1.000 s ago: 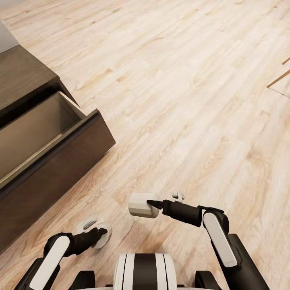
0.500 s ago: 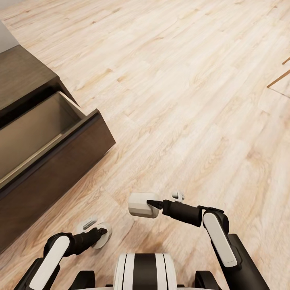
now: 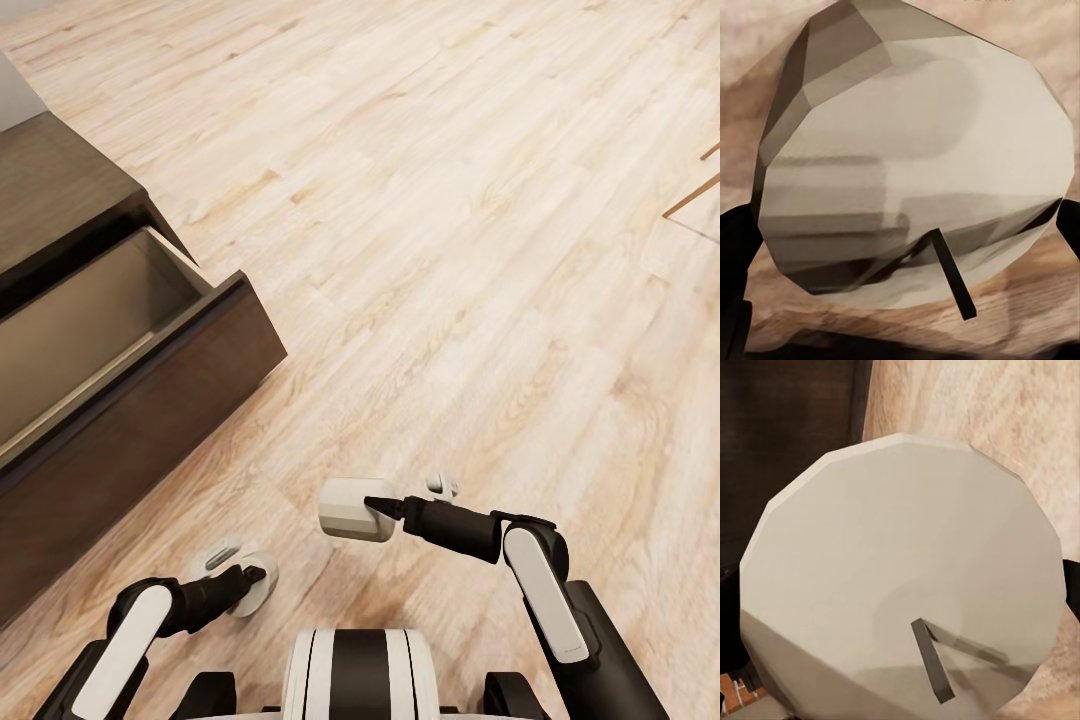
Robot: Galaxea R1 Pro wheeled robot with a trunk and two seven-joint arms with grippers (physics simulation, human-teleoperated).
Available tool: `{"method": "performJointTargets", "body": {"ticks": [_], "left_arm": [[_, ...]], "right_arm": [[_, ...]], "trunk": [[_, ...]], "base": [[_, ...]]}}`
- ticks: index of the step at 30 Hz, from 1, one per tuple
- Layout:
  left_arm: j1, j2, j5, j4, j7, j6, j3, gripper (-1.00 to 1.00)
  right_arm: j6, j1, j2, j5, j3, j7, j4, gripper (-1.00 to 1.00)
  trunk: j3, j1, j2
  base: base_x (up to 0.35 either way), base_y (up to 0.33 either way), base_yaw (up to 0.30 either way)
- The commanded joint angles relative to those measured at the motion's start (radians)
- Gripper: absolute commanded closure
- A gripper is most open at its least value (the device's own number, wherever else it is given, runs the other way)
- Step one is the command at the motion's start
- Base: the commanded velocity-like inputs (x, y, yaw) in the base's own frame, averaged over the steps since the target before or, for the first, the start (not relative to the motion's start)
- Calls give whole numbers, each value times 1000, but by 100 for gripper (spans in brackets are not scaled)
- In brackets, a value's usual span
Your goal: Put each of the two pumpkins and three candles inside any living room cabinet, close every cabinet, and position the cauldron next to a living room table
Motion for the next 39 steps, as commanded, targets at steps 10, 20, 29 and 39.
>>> {"method": "performJointTargets", "body": {"ticks": [10,20,29,39], "left_arm": [[0,3,-17,23,10,8,2,100],[0,13,-7,17,-37,10,11,100],[2,71,2,6,-139,25,51,100],[9,74,4,-12,-143,83,124,100]], "right_arm": [[1,-1,0,12,0,9,1,100],[-4,0,0,14,0,8,4,100],[-11,-1,3,14,-3,7,17,100],[-45,0,2,15,-78,9,47,100]], "trunk": [[15,-2,1],[54,-6,3],[88,-10,5],[127,-15,8]], "base": [[0,0,0],[0,0,0],[0,0,0],[0,0,0]]}}
